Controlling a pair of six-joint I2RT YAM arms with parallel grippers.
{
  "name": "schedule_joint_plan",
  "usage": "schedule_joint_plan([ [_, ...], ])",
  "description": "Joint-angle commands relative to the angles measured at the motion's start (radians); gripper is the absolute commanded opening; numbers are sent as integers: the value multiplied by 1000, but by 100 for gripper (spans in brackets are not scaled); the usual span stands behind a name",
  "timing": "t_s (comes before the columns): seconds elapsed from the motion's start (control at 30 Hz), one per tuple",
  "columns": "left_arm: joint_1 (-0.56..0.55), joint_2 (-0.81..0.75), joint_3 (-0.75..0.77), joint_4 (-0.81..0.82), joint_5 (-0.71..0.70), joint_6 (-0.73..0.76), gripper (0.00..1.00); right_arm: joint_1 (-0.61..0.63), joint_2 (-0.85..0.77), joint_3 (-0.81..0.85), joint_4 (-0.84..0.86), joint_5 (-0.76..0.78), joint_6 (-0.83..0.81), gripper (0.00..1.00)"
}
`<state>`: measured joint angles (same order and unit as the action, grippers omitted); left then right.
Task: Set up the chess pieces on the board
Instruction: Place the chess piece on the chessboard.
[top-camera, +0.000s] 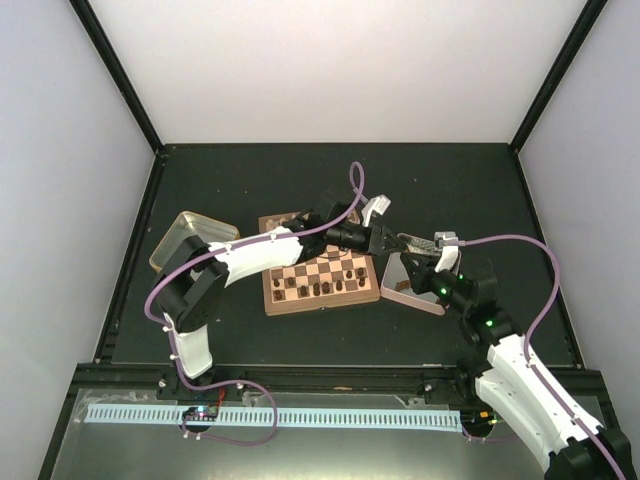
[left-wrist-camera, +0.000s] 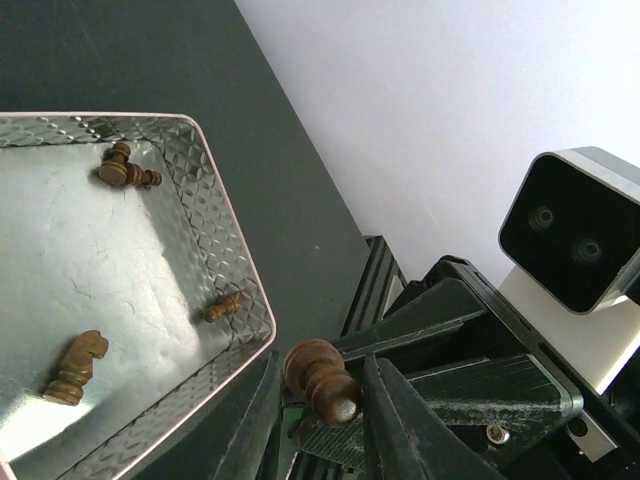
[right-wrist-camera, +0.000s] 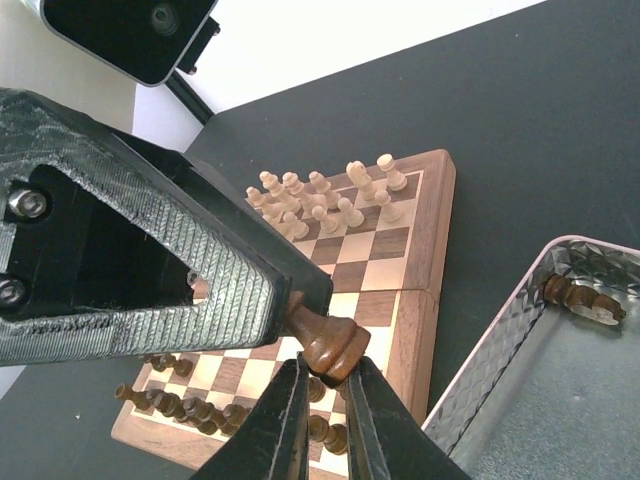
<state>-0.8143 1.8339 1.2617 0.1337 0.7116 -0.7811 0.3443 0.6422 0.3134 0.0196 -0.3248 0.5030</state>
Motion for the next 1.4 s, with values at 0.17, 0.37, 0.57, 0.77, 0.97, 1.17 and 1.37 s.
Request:
schedule_joint_plan([
  [0.17,-17,29,51,27,29,22,14,-7,15,-5,14,-22,-3,12],
  [0.37,-17,11,51,-19,-12,69,3,-7,17,5,-12,1,12,30],
  [0.57,-16,-87,37,-226,-265,210,2,-7,14,18,-81,43,35,53],
  [0.77,-13,-258,-57,-422,-574,289,2,-7,21,38,-148,132,75,56],
  [0.97,-2,-438,-228,-605,-850,321,2,-7,67,74,-167,134,78,56],
  [1.17,10,-612,-356,-753,-964,286,1,-7,102,84,-156,130,83,56],
  [1.37,9,-682,-439,-819,-957,259,2,-7,134,84,-135,122,91,55],
])
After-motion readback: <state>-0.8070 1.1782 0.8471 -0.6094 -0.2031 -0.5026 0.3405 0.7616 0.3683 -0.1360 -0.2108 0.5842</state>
